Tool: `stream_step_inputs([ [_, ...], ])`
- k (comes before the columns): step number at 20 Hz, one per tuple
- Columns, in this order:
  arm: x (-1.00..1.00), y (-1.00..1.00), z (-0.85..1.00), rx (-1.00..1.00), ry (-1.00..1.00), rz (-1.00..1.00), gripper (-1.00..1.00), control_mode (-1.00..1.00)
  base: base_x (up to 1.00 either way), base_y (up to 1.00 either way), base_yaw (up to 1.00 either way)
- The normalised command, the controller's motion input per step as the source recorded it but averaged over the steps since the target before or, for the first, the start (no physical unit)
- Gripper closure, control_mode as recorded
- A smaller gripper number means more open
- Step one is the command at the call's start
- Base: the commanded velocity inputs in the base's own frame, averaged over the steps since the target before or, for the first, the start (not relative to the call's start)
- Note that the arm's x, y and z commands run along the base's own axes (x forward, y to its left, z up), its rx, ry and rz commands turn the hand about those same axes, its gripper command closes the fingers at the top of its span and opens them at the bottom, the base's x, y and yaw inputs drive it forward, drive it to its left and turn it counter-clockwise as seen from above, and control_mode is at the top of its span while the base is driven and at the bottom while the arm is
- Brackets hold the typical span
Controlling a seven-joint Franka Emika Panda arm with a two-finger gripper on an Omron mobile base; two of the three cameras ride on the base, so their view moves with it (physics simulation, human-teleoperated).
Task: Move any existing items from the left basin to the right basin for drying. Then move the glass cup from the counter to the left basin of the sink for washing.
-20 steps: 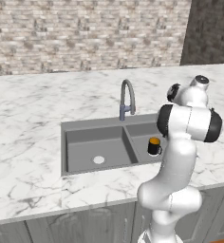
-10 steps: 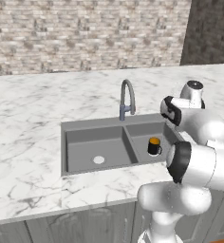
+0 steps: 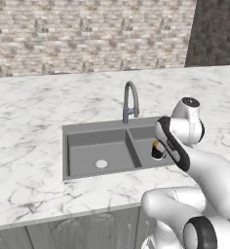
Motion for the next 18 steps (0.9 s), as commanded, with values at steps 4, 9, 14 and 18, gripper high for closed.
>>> stream_step_inputs([
  [4,-0.25,1.0,0.0,0.18,0.18,0.2,1.0,-1.0,0.0,0.0,0.0],
  [9,0.02,1.0,0.0,0.0,0.04,0.15,1.0,-1.0,0.0,0.0,0.0],
  [14,0.4,1.0,-0.13,-0.06,0.01,0.02,1.0,-1.0,0.0,0.0,0.0],
  [18,0.7,0.99,-0.33,-0.07,0.05,0.0,1.0,-1.0,0.0,0.0,0.0],
])
